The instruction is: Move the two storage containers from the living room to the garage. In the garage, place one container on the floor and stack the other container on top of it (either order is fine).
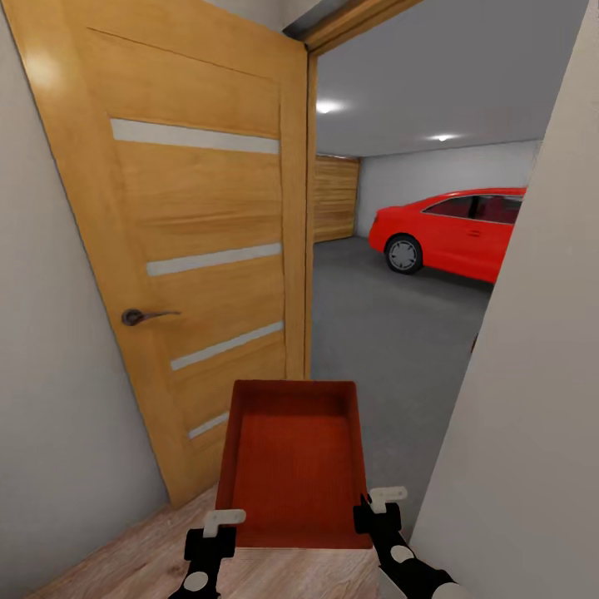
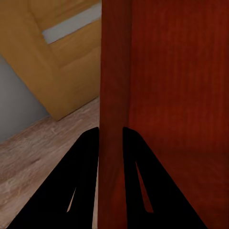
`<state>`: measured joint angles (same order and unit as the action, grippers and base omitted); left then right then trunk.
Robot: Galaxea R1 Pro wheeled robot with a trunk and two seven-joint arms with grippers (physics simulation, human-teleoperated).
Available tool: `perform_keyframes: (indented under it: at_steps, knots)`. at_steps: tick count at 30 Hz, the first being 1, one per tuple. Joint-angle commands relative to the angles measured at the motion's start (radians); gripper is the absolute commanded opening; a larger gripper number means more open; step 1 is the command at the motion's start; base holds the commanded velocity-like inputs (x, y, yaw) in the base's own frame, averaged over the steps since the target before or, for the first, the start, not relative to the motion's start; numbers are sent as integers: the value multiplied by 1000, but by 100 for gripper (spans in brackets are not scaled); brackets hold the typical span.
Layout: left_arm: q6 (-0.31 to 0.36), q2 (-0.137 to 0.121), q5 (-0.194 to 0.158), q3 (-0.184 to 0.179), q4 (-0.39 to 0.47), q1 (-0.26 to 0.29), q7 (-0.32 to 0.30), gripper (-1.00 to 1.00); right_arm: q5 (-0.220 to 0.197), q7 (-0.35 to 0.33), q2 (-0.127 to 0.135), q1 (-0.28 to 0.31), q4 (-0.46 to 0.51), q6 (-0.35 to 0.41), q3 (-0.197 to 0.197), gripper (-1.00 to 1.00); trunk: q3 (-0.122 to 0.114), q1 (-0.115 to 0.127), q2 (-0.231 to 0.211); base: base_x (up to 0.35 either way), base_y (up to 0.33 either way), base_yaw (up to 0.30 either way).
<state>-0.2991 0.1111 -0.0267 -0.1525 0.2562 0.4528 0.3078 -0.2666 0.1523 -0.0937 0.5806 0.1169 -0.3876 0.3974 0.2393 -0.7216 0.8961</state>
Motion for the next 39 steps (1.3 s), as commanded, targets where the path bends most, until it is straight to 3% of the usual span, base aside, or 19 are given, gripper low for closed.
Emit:
perform_keyframes:
  at_steps: [1, 39]
  knots:
    - [-55, -1, -50, 31, 18, 1, 30, -100, -27, 41, 0, 1, -16, -4, -45, -100, 1, -1, 1, 250, 193, -273]
    - [-56, -1, -50, 31, 18, 1, 31, -100, -26, 42, 0, 1, -16, -4, -45, -100, 1, -1, 1, 250, 193, -273]
